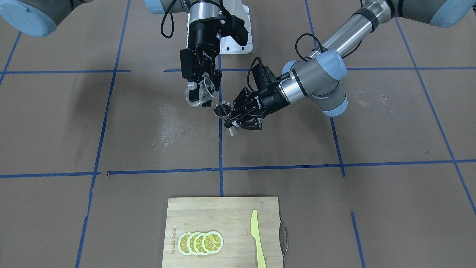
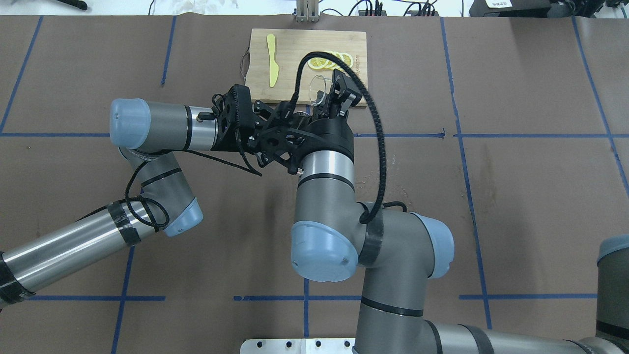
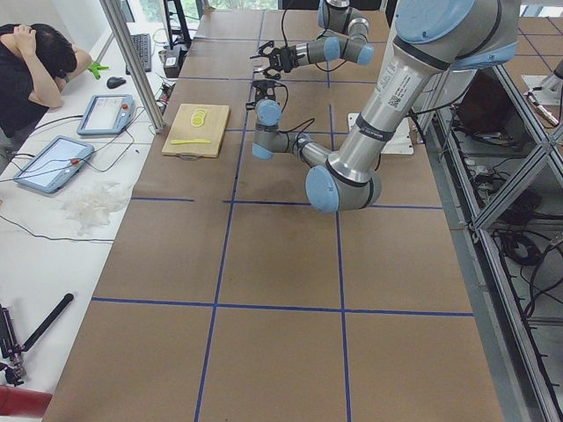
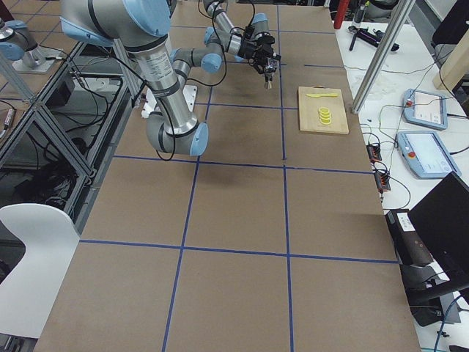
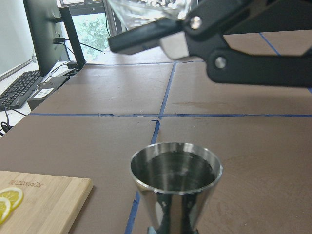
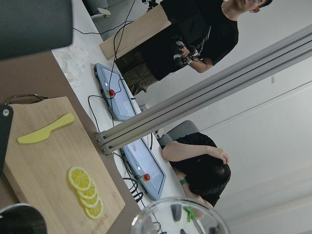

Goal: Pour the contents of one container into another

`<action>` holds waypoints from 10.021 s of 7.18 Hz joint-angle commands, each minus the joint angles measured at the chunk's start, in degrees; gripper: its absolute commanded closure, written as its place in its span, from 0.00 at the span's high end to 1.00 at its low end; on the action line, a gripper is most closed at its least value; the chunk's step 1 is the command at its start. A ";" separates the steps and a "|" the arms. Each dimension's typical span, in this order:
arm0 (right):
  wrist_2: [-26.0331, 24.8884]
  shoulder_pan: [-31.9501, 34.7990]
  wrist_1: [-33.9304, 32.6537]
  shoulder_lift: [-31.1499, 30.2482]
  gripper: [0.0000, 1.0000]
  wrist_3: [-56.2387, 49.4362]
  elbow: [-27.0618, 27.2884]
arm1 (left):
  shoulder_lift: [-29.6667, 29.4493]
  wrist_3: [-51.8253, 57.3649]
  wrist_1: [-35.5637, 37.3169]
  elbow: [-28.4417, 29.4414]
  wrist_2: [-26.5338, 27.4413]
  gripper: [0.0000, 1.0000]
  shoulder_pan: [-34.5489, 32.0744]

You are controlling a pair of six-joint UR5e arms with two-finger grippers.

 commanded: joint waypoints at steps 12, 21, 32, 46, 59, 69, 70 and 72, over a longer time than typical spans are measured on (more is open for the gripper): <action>3.15 2.12 0.07 -4.87 0.00 10.53 4.59 | 17.89 -5.28 -2.29 -15.08 -0.01 0.00 -3.78; 3.15 2.12 0.16 -5.57 0.00 10.71 4.67 | 51.31 -22.70 -29.52 -23.55 23.96 0.00 -2.91; 3.06 2.12 0.24 -6.28 0.00 10.79 5.29 | 54.68 -27.92 -34.03 -21.88 87.95 0.00 37.00; 3.06 2.12 0.42 -6.72 0.00 10.79 5.64 | 45.09 -19.54 -31.57 -9.14 68.11 0.00 25.22; 3.06 2.12 0.42 -6.80 0.00 10.79 5.64 | 42.72 -24.20 -31.48 -6.42 63.10 0.00 24.78; 3.06 2.12 0.42 -6.80 0.00 10.79 5.64 | 42.28 -24.73 -31.12 -5.63 63.01 0.00 24.87; 3.06 2.12 0.42 -6.80 0.00 10.79 5.73 | 42.28 -24.73 -31.12 -5.54 63.01 0.00 24.87; 3.06 2.12 0.42 -6.80 0.00 10.79 5.64 | 42.28 -24.64 -31.12 -5.54 63.01 0.00 24.87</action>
